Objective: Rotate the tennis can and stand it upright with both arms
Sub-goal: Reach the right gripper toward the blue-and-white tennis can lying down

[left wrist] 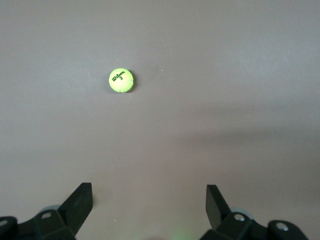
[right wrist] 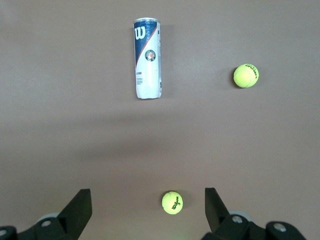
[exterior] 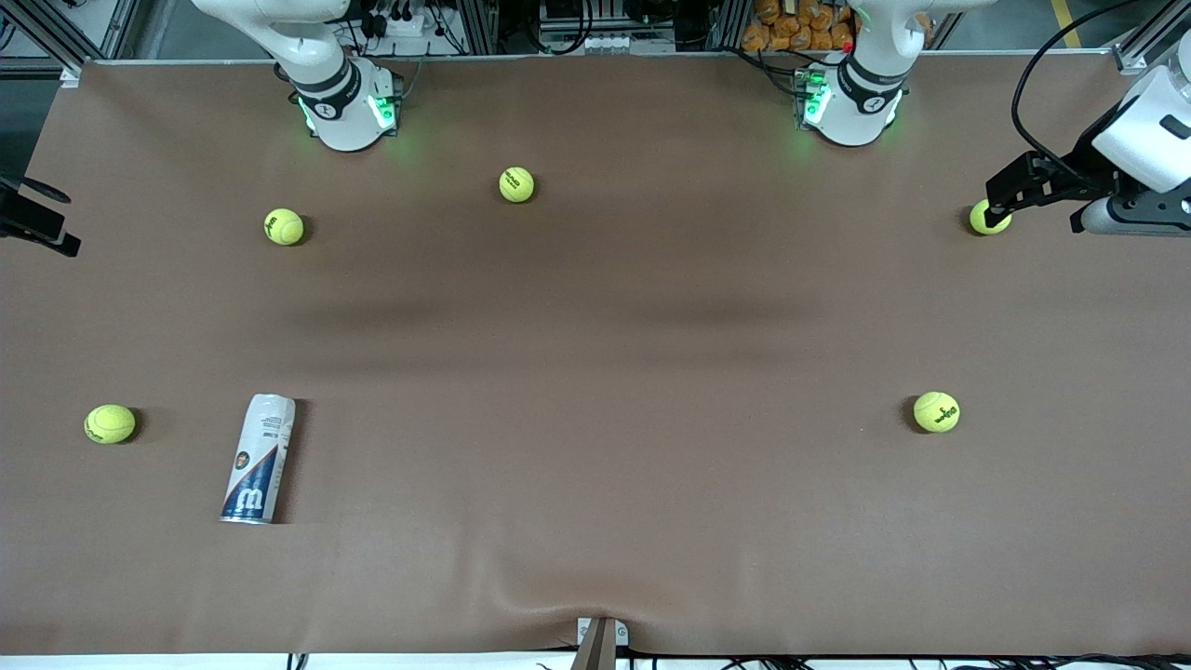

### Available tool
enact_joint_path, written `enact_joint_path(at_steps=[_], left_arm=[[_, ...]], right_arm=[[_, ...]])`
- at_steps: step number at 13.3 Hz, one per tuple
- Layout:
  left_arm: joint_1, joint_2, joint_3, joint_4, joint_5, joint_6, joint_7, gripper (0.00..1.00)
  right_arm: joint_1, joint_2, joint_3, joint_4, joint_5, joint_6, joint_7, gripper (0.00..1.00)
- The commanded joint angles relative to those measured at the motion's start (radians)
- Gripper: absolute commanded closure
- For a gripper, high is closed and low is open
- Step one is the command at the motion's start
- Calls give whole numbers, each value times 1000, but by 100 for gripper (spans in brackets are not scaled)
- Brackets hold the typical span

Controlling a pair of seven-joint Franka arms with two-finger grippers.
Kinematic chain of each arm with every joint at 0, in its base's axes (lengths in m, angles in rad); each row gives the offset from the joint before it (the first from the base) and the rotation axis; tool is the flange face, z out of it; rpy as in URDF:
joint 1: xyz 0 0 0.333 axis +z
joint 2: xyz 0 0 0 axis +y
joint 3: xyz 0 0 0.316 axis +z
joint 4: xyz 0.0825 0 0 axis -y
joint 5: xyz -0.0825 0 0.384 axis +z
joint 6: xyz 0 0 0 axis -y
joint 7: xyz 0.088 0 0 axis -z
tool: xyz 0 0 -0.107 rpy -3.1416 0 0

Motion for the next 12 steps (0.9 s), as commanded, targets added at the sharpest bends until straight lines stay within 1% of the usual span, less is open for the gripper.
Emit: enact_joint_path(at_steps=[1,5,7,12], left_arm=[[10,6,-5,18,-8,-3,19,0],[12,9,-5,19,-5,-3,18,0],[10,28,-5,45,0,-6,16,0],[12,35,-6,36,-2,-10,24,0]], right_arm=[[1,-21,13,-9,-4,2,4,0],[2,-19,13,-9,1,6,7,0],[10,-18,13,-9,1,9,7,0],[24,-13,13,-9,2,9,9,0]])
